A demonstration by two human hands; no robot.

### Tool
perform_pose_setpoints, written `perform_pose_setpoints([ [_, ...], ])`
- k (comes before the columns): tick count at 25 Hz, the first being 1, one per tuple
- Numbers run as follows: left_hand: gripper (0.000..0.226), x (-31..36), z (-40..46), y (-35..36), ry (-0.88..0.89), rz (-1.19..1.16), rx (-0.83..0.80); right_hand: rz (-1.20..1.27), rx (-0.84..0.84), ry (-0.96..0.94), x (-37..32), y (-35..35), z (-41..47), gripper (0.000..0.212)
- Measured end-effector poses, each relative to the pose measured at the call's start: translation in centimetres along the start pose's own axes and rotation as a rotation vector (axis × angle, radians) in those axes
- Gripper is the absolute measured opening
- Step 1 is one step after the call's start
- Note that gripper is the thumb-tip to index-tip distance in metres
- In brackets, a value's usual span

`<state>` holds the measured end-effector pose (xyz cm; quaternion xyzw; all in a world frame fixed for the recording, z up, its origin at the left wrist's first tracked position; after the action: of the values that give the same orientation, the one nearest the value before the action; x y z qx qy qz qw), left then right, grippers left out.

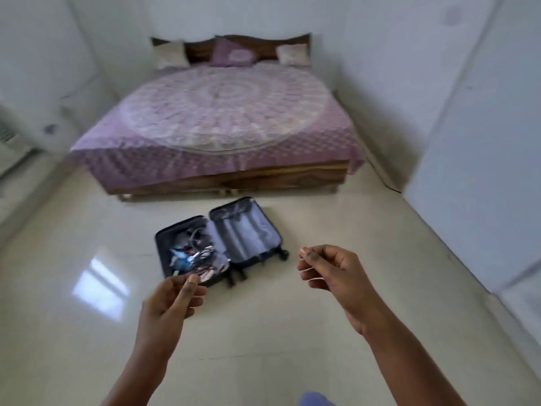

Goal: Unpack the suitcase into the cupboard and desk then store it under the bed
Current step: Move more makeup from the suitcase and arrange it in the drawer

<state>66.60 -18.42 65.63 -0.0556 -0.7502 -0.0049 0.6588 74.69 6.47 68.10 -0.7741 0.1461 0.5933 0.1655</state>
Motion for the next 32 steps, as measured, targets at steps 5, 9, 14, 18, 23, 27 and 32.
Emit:
perform_pose_setpoints([
  [5,0.016,-1.7,8.7,-6.0,-0.086,-0.053,0.182,-0.047,-0.134,0.033,-0.6,8.6,12.5,0.017],
  [9,0.016,-3.5,18.0,-8.4,-0.174,-0.047,0.313,-0.065,-0.179,0.111,0.2,15.5,25.0,0.014],
  [14,0.014,-5.8,29.7,-10.2,-0.277,-0.045,0.356,-0.128,-0.287,0.261,2.8,25.9,37.4,0.011],
  [18,0.013,-13.6,40.2,-12.5,-0.338,0.012,0.296,-0.206,-0.305,0.308,9.8,33.9,46.9,0.011],
  [23,0.018,-35.6,56.3,-14.1,-0.332,0.341,0.193,-0.378,-0.224,0.313,29.6,42.9,62.8,0.010],
  [27,0.006,-53.0,66.1,-12.3,-0.298,0.546,0.084,-0.539,-0.292,0.215,46.4,48.9,73.0,0.013],
  [32,0.015,-67.6,77.6,-13.7,-0.123,1.025,0.020,-0.689,-0.577,-0.161,55.5,60.2,81.4,0.009],
])
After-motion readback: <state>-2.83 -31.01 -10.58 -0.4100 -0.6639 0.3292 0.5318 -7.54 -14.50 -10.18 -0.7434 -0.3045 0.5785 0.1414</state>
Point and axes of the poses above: each hand's wrist, its own z-axis towards the middle knuckle, its own y-axis out of the palm, x = y × z, the point moved 4 cm from there along z, towards the middle knuckle, and after that the axes turned 6 degrees about -z, right-handed, at the moved point
